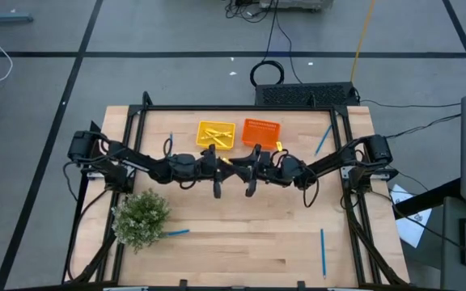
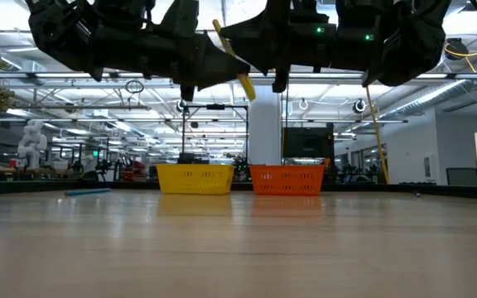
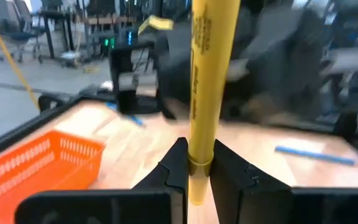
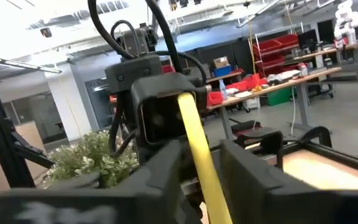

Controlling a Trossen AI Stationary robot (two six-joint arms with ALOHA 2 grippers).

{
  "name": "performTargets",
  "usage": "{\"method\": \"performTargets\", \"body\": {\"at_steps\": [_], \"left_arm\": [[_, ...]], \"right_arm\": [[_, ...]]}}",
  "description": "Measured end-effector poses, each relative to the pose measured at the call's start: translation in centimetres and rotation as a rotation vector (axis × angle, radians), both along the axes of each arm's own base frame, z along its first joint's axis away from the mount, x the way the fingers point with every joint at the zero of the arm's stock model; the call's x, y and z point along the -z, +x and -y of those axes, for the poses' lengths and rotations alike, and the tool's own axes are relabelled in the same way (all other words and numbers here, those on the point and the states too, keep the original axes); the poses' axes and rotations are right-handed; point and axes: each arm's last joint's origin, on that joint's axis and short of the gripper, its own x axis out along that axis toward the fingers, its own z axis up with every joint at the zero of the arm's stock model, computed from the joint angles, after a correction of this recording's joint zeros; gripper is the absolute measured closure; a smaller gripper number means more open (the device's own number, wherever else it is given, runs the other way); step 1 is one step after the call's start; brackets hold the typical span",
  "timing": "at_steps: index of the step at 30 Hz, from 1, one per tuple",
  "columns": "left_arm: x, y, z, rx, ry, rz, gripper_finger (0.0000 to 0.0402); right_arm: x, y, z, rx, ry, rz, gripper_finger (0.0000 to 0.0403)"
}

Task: Sort pens & pencils
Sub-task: Put the yellow pen into the yellow bin

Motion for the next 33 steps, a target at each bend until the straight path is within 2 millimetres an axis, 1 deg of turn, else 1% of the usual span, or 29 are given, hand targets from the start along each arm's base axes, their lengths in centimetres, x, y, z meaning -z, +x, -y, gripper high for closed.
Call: {"method": "performTargets", "body": {"at_steps": [3, 6, 8, 11, 14, 17, 19, 21, 24, 26, 33], "left_arm": [[-0.2, -0.2, 0.0, -0.011, 0.003, -0.018, 0.0362], [-0.6, -0.6, -0.1, -0.026, 0.015, -0.050, 0.0362], [-1.0, -1.2, -0.2, -0.045, 0.037, -0.077, 0.0362], [-2.0, -2.8, -0.4, -0.100, 0.061, -0.081, 0.0362], [-2.5, -5.2, -0.7, -0.162, 0.082, -0.047, 0.0362], [-2.7, -7.9, -1.4, -0.207, 0.080, 0.003, 0.0362], [-2.1, -9.3, -1.7, -0.215, 0.079, 0.008, 0.0362], [-1.4, -10.5, -1.9, -0.187, 0.078, 0.008, 0.0362], [-1.1, -11.5, -2.0, -0.134, 0.073, 0.052, 0.0362], [-1.0, -11.7, -2.0, -0.113, 0.073, 0.058, 0.0362], [-0.9, -11.7, -2.0, -0.106, 0.067, 0.054, 0.0362]], "right_arm": [[0.4, -0.4, 0.2, 0.066, -0.003, -0.014, 0.0229], [0.7, -1.4, 0.4, 0.125, -0.016, -0.038, 0.0165], [0.3, -2.4, 0.6, 0.144, -0.018, -0.032, 0.0133], [-0.1, -4.4, 0.8, 0.145, -0.017, -0.025, 0.0102], [-0.4, -6.7, 0.8, 0.142, -0.016, -0.011, 0.0090], [0.0, -8.8, 1.0, 0.142, -0.019, -0.023, 0.0091], [0.3, -10.0, 1.1, 0.142, -0.020, -0.030, 0.0094], [0.6, -11.1, 1.2, 0.143, -0.021, -0.035, 0.0098], [0.9, -12.3, 1.2, 0.142, -0.022, -0.040, 0.0102], [1.0, -12.7, 1.3, 0.139, -0.022, -0.034, 0.0103], [1.0, -12.9, 1.3, 0.138, -0.021, -0.033, 0.0103]]}}
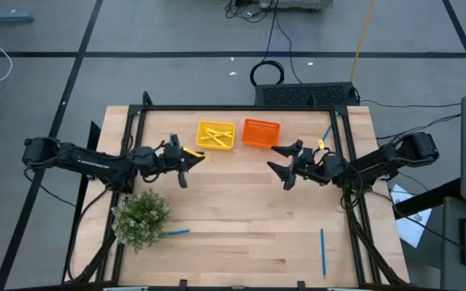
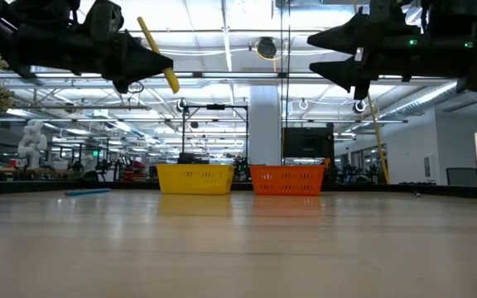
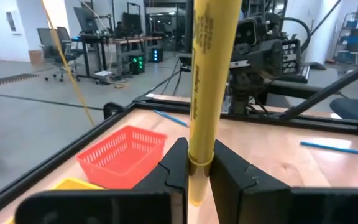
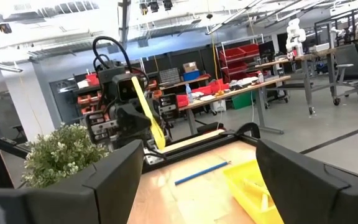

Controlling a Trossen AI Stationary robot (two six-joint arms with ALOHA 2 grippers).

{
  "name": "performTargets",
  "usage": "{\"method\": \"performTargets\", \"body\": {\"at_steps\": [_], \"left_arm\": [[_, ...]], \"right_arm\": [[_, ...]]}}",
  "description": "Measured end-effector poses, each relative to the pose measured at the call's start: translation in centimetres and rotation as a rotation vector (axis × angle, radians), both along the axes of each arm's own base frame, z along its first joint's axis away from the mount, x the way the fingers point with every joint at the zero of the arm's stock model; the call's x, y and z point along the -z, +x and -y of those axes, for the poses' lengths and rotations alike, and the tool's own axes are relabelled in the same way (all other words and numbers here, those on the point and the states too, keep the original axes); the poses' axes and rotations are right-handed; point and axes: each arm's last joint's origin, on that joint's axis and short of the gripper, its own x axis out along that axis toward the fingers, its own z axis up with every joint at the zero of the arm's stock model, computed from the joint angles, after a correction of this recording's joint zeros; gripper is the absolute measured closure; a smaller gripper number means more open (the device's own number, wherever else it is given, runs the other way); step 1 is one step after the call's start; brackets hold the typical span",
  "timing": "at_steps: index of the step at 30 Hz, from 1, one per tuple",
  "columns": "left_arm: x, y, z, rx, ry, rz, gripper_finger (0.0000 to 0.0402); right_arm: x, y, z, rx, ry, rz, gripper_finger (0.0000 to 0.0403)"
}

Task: Sort pens & pencils
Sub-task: Put the yellow pen into the yellow bin

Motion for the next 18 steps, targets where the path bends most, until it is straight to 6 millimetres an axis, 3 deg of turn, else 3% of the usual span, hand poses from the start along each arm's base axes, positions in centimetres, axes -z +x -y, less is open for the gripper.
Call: {"method": "performTargets", "body": {"at_steps": [3, 7, 13, 18], "left_arm": [[-0.1, 0.3, -0.3, -0.058, -0.061, -0.023, 0.0362], [-1.2, 2.3, -2.0, -0.149, -0.096, -0.258, 0.0362], [-3.4, 6.6, -6.4, -0.278, -0.079, -0.628, 0.0362], [-2.8, 9.4, -10.3, -0.319, -0.074, -0.916, 0.0362]], "right_arm": [[0.0, 0.0, 0.0, 0.000, 0.000, 0.000, 0.0103], [0.0, 0.0, 0.1, 0.004, -0.001, -0.001, 0.0103], [0.0, 0.0, 0.1, 0.005, -0.001, -0.003, 0.0103], [0.2, 0.0, 0.1, 0.005, -0.002, -0.019, 0.0103]]}}
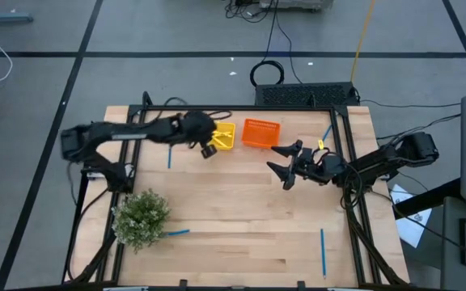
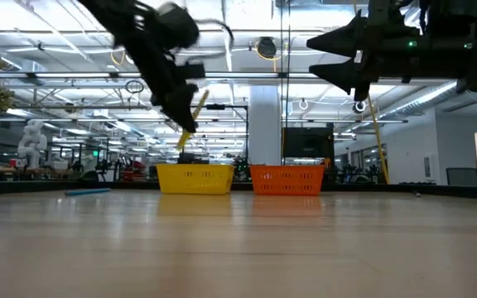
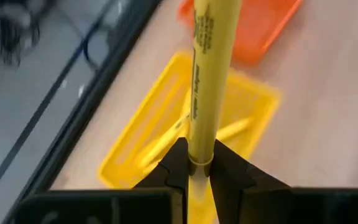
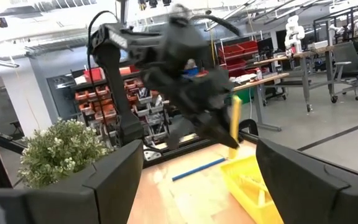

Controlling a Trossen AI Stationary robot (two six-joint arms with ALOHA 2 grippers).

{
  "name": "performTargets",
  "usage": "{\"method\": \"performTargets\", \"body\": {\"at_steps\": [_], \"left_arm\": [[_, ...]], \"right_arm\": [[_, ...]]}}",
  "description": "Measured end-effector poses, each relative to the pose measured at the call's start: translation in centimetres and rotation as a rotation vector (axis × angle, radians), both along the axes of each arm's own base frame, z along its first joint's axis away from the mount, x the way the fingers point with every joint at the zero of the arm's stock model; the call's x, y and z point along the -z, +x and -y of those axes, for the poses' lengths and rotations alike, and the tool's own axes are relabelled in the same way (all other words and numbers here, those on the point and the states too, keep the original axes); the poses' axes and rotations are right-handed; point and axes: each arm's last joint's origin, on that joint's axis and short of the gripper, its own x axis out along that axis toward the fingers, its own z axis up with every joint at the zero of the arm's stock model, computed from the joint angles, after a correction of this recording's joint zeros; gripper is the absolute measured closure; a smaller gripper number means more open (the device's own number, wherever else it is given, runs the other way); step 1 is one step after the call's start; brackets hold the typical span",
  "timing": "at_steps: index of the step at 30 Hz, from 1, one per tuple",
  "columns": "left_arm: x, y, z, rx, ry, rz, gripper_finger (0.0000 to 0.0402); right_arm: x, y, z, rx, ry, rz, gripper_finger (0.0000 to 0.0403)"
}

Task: Sort pens & pencils
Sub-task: Put the yellow pen into the yellow bin

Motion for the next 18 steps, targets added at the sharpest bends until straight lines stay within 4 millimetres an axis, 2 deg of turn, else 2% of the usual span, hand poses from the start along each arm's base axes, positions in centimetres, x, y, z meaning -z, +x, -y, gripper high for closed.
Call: {"method": "performTargets", "body": {"at_steps": [6, 12, 14, 18], "left_arm": [[2.8, 2.6, -2.8, 0.033, -0.027, -0.221, 0.0362], [4.6, 3.9, -3.5, 0.043, 0.008, -0.304, 0.0362], [4.6, 3.9, -3.5, 0.031, 0.019, -0.313, 0.0344], [4.3, 3.6, -3.4, 0.016, 0.007, -0.318, 0.0272]], "right_arm": [[0.1, 0.0, 0.0, 0.000, -0.001, -0.013, 0.0103], [0.1, 0.0, 0.0, 0.000, -0.001, -0.014, 0.0103], [0.1, 0.0, 0.0, 0.000, -0.001, -0.014, 0.0103], [0.1, 0.0, 0.0, 0.000, -0.001, -0.014, 0.0103]]}}
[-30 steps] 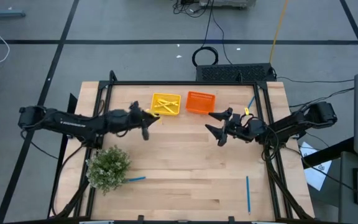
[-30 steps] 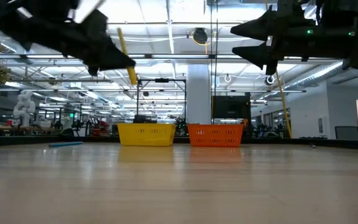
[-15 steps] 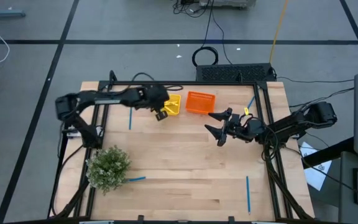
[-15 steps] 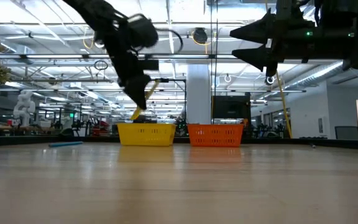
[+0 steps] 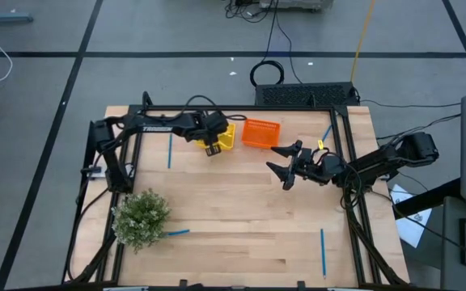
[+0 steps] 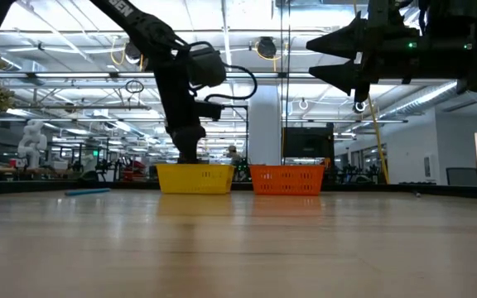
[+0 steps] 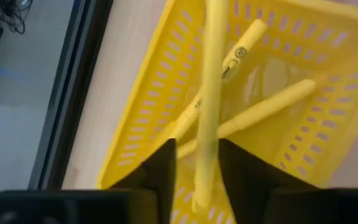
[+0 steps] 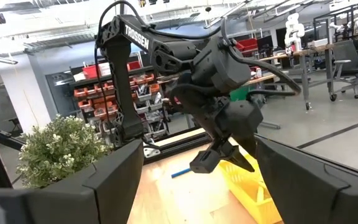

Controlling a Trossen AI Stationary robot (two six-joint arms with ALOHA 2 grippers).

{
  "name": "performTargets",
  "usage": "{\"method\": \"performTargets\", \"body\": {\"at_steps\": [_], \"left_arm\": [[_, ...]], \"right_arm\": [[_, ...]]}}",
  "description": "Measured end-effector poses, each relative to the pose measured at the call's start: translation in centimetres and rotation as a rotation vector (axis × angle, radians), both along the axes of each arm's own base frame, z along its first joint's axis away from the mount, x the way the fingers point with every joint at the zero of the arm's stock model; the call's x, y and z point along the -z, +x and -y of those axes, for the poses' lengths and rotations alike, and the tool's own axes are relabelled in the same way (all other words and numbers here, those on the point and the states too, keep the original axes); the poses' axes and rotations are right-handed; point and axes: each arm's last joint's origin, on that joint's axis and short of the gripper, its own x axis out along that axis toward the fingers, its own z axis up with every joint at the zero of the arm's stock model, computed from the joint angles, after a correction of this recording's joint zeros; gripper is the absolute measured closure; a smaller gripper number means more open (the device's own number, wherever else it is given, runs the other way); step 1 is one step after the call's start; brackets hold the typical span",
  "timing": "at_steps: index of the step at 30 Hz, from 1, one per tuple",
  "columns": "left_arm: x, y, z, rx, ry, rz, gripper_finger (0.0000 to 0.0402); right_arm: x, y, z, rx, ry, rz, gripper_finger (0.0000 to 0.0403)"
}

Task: Sort pens & pencils
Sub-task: Put the yellow pen into the yellow bin, then put the top right blue pencil into the orange bin

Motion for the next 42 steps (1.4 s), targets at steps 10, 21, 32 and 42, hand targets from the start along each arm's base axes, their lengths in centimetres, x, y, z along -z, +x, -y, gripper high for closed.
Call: {"method": "performTargets", "body": {"at_steps": [10, 21, 32, 42], "left_arm": [[-3.1, -1.6, 0.6, -0.082, 0.017, 0.044, 0.0166], [-12.1, -7.2, 7.3, 0.028, 0.020, 0.571, 0.0216], [-6.1, -14.9, 13.8, 0.267, 0.026, 1.119, 0.0244], [-1.7, -17.7, 14.2, 0.303, 0.068, 1.317, 0.0243]], "right_arm": [[0.0, 0.0, 0.0, 0.000, 0.000, 0.000, 0.0103], [0.0, 0.0, 0.0, 0.001, -0.007, -0.003, 0.0103], [0.0, 0.0, 0.0, 0.002, -0.009, -0.003, 0.0103], [0.0, 0.0, 0.0, 0.003, -0.016, -0.006, 0.0103]]}}
